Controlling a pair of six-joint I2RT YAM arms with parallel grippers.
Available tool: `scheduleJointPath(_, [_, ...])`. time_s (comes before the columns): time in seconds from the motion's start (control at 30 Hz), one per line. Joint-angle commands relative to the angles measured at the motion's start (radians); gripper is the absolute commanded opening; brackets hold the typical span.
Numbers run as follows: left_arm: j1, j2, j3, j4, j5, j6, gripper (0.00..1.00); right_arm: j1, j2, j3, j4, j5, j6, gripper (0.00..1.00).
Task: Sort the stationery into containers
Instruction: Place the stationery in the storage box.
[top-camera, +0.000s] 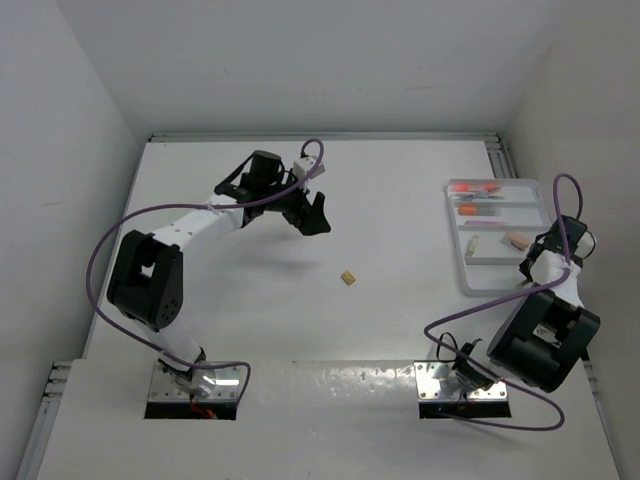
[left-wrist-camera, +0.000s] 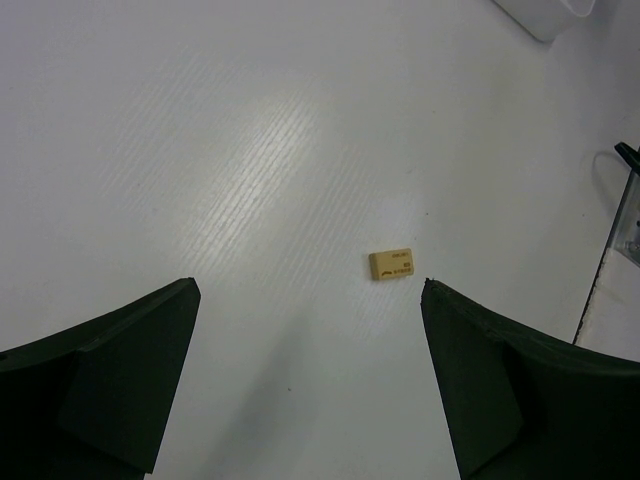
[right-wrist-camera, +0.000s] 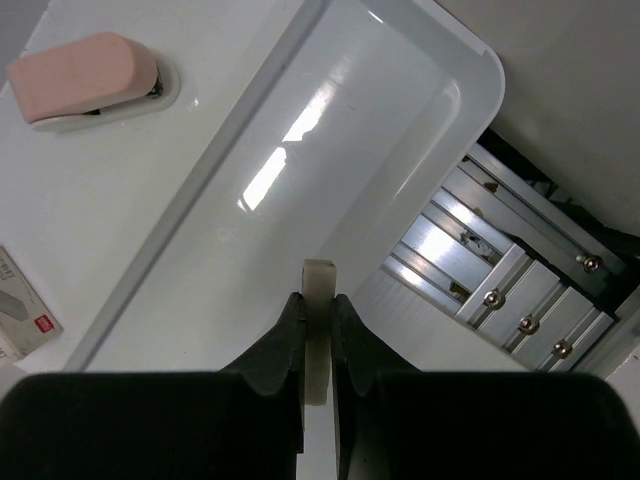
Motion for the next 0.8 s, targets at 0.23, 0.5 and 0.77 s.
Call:
scheduleJointPath(0.23, [0.003, -0.001, -0.014, 0.012, 0.025, 0.077, 1.0, 0.047, 0.073, 0.101, 0.004, -0.013, 0.035, 0.02])
scheduleJointPath(0.5, [-0.011, 0.118, 0.104, -0.338, 0.117, 0.517, 1.0, 0.076, 0.035, 0.119, -0.042, -0.263, -0.072, 0.32])
scheduleJointPath(0.77, [-0.089, 0.088, 0.014, -0.348, 0.09, 0.74, 0.97, 0.099, -0.034, 0.125, -0.088, -0.353, -0.12, 0.79])
